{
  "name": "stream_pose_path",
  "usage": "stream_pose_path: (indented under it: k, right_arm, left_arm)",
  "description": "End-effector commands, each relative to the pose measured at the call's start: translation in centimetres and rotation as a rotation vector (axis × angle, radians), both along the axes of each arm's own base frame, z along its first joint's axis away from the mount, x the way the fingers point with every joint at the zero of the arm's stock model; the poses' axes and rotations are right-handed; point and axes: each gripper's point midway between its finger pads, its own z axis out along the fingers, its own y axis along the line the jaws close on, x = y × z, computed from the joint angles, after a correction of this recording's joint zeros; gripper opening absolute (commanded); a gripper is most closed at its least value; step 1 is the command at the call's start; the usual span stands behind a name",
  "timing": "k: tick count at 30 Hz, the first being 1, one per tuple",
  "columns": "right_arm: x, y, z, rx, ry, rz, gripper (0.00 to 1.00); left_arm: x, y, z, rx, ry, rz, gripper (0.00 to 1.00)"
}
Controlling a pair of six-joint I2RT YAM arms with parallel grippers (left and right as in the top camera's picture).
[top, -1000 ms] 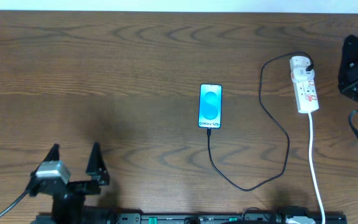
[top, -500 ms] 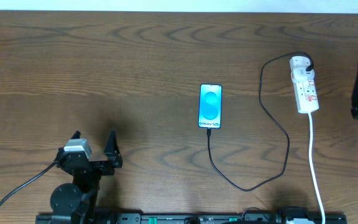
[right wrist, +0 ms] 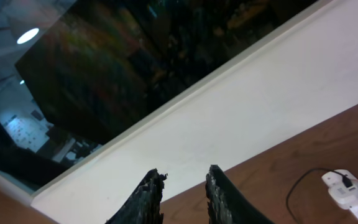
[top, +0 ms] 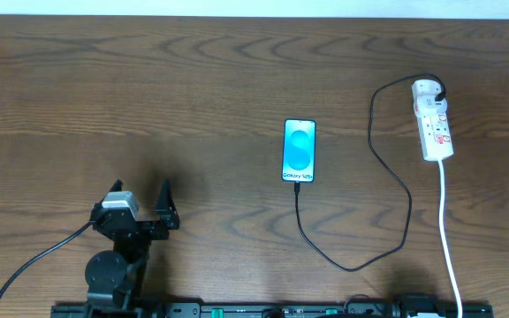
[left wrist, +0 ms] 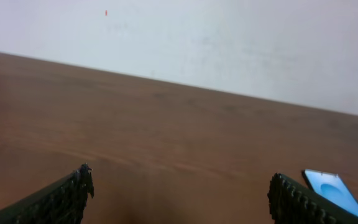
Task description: Plug charger to phone and switch on socket
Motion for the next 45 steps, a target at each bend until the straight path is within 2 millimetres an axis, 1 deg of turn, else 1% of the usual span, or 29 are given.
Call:
stream_pose_path:
  k: [1,6,11,20,23,45]
  right_arm:
    - [-0.5,-0.5,0.1,-0.008,-0.012,-0.031,0.22]
    - [-0.7,-0.5,0.2,-0.008,-0.015,-0.031,0.22]
    - [-0.7,-0.5,0.1,-0.008,-0.013,-0.031,0.22]
    - [-0.7,-0.7,0.0,-0.008,-0.009,-0.044,0.22]
    - [-0.7,-1.1,0.0,-0.008,-0.007,-0.065,0.22]
    - [-0.7,-1.1,-0.2,-0.008,0.000,-0.064,0.23]
  left_arm:
    - [0.5,-0.1,-0.4,-0.009,-0.034,-0.006,0.92]
    - [0.9,-0.1,-2.0,-0.004,-0.022,-0.006,0.92]
    - [1.0,-0.1,-3.2,-0.002,0.007,-0.006,0.92]
    - [0.9,-0.2,-4.6,0.002,0.046,-0.010,0.92]
    - [1.0,-0.2,-4.6,0.001,0.039,-0.010,0.92]
    - [1.1,-0.2,-4.7,0.001,0.038,-0.009,0.92]
